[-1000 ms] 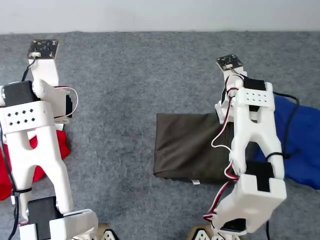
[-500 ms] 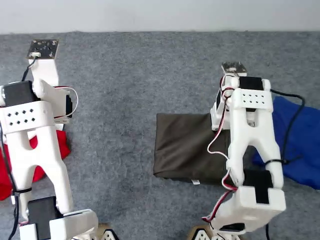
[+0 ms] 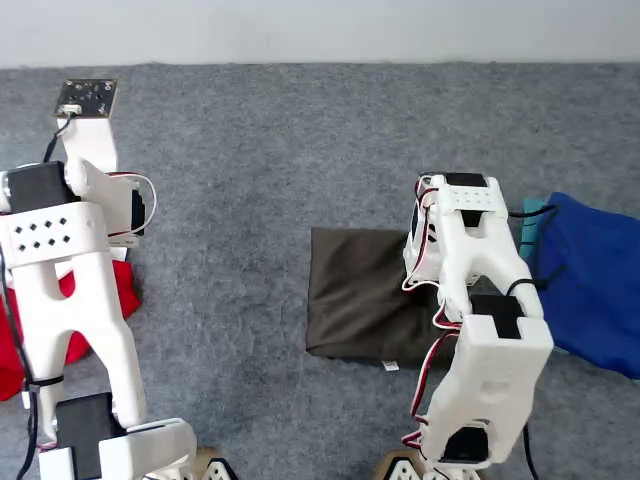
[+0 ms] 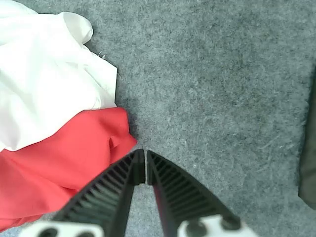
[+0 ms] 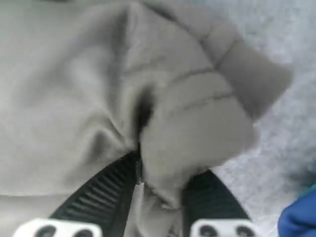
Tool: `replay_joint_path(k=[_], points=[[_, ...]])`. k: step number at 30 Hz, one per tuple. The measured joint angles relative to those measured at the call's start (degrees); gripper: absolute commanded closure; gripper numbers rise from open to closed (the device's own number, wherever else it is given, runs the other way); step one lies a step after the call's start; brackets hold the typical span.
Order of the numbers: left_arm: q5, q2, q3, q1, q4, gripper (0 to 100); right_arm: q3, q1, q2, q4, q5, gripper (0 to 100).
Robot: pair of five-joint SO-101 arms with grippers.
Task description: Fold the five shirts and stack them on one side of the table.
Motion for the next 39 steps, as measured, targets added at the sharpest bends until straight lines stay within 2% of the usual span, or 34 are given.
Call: replay_joint_path(k=[5, 8, 10, 17, 20, 22, 27, 29, 34, 39], points=[[0.0, 0.0, 0.0, 0.0, 0.0, 99, 0.2, 1.3, -0.8, -2.8, 5.5, 98.8], [0.0, 0.0, 0.0, 0.0, 0.0, 99, 0.3, 2.3, -1.4, -6.7, 12.3, 98.8], [0.0, 0.0, 0.0, 0.0, 0.0, 99, -0.5, 2.9, -1.5, -9.1, 19.9, 98.8], [0.0, 0.0, 0.0, 0.0, 0.0, 99, -7.2, 1.9, -1.3, -19.6, 54.9, 98.8], [0.0, 0.0, 0.0, 0.0, 0.0, 99, -8.0, -1.4, -1.2, -22.0, 65.1, 98.7], [0.0, 0.0, 0.0, 0.0, 0.0, 99, -8.5, -3.8, -0.4, -22.9, 68.2, 98.0], [0.0, 0.0, 0.0, 0.0, 0.0, 99, -8.7, -5.5, 1.0, -25.1, 69.5, 84.6], [0.0, 0.0, 0.0, 0.0, 0.0, 99, -8.7, -5.5, 1.0, -25.4, 67.3, 81.6], [-0.2, 0.0, 0.0, 0.0, 0.0, 99, -8.7, -5.5, -3.6, -25.5, 51.7, 77.9], [-0.2, 0.0, 0.0, 0.0, 0.0, 99, -8.7, -5.5, -9.8, -19.7, 34.6, 74.9]])
